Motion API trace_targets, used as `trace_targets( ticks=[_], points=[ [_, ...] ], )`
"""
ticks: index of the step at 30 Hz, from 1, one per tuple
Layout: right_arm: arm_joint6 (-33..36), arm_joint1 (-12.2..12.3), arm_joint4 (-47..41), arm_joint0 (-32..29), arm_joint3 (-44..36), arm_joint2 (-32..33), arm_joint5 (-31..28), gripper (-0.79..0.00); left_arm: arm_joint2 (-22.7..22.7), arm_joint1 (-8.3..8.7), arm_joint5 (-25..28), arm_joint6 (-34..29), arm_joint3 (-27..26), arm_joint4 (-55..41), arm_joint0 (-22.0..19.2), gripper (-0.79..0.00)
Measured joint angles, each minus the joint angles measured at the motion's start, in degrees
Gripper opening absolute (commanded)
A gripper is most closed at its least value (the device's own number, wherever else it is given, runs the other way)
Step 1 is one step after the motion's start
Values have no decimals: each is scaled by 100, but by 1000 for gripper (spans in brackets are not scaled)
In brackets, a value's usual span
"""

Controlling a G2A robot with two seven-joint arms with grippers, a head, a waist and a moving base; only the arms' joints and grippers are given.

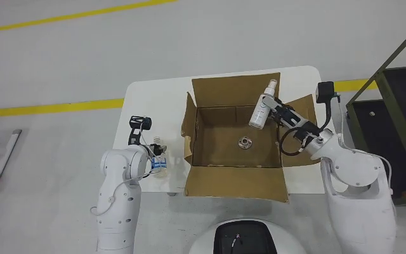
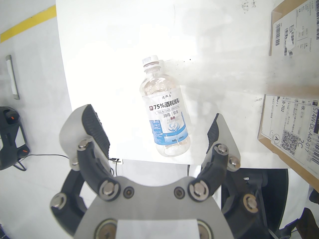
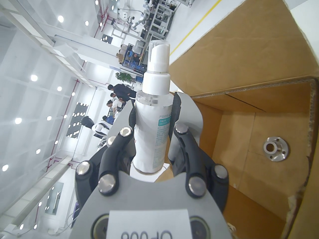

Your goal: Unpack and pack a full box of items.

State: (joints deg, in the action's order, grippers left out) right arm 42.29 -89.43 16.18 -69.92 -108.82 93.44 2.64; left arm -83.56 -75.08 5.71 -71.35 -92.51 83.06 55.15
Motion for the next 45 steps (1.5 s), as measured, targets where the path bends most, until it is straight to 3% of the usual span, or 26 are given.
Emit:
trace_targets(
  ticks=[12,18,23,31,37,45],
  points=[
    [-73,2,-43,-15,-38,0,-11,-785,0,0,0,0,0,0,0,0],
    [-484,104,-161,-51,-537,610,-145,-785,0,0,0,0,0,0,0,0],
    [-450,276,712,-117,-1033,1495,-317,-785,0,0,0,0,0,0,0,0],
    [474,545,2272,-496,-1275,2316,-534,-785,0,0,0,0,0,0,0,0],
    [1108,690,3280,-844,-1124,2377,-753,-785,0,0,0,0,0,0,0,0],
    [1510,785,4290,-1218,-785,1952,-687,-785,0,0,0,0,0,0,0,0]
  ],
)
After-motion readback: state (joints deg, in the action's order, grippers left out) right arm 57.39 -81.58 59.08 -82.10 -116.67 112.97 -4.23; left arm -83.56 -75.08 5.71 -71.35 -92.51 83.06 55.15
